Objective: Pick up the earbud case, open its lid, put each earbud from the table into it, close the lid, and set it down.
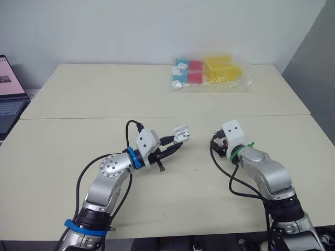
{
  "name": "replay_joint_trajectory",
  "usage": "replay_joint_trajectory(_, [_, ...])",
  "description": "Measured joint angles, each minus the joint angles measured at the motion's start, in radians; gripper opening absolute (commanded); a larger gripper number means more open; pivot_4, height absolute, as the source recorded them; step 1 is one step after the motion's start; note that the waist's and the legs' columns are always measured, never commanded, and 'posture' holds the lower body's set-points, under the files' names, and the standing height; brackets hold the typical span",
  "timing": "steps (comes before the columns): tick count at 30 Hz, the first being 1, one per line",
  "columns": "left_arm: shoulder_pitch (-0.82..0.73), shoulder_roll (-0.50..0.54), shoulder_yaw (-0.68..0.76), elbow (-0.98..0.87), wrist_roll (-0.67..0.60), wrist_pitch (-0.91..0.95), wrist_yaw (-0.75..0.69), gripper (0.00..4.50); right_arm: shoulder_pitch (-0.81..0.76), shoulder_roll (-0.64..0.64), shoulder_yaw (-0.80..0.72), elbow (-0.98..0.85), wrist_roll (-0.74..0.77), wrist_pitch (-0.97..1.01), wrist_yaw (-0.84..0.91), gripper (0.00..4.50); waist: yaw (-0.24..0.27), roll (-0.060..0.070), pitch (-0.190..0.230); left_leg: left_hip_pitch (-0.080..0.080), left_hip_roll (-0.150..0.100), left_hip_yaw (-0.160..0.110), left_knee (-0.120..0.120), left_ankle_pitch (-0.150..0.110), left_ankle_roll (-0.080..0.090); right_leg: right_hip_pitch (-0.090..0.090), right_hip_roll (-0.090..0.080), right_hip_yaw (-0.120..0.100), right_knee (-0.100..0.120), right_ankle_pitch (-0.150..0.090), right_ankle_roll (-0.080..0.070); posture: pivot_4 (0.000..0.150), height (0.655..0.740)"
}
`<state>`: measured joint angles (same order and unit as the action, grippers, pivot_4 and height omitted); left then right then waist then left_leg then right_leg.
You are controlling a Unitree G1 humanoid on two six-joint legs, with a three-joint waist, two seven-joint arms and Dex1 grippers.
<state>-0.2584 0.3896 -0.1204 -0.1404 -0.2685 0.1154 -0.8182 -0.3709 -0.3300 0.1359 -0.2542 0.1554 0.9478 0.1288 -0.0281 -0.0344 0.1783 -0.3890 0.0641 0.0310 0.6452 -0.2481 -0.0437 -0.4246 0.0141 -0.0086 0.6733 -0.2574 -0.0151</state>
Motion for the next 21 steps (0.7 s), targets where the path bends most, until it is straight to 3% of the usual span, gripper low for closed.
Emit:
replay_joint_trajectory(4, [0.000,0.000,0.000,0.000,0.000,0.002,0.000,0.78,0.009,0.022,-0.020,0.003,-0.007,-0.004,0.002,3.27,0.000,0.000,0.000,0.001,0.000,0.000,0.000,0.000,0.000,0.000,0.000,0.000,0.001,0.000,0.000,0.150,0.7400])
replay_joint_trajectory(6, [-0.001,0.000,-0.002,-0.001,0.000,0.005,0.001,0.78,0.012,0.042,-0.040,0.004,-0.004,0.002,0.003,2.92,0.000,0.000,0.000,0.001,0.000,0.000,0.000,0.000,0.000,0.000,0.000,0.000,0.001,0.000,0.000,0.150,0.7400])
replay_joint_trajectory(13, [-0.006,0.000,-0.003,-0.008,0.000,0.013,0.002,0.78,0.020,0.062,-0.057,-0.002,0.023,0.024,0.041,0.54,0.002,0.000,0.000,0.001,-0.001,0.000,0.001,0.000,0.000,0.001,0.000,0.000,0.001,0.000,0.000,0.150,0.7400])
replay_joint_trajectory(17, [-0.006,0.000,-0.003,-0.019,0.000,0.024,0.005,0.78,0.027,0.021,-0.058,-0.018,0.026,0.039,0.074,0.45,0.005,0.000,0.000,0.001,-0.001,0.000,0.001,0.000,0.000,0.001,-0.001,0.000,0.000,0.000,0.000,0.150,0.7400])
replay_joint_trajectory(21, [-0.007,0.000,-0.004,-0.024,0.001,0.032,0.016,0.78,0.065,-0.106,-0.061,-0.069,0.057,0.043,0.187,0.45,0.008,0.000,0.000,0.000,-0.001,0.000,0.000,0.000,0.000,0.001,-0.001,-0.001,-0.001,0.000,0.000,0.150,0.7400])
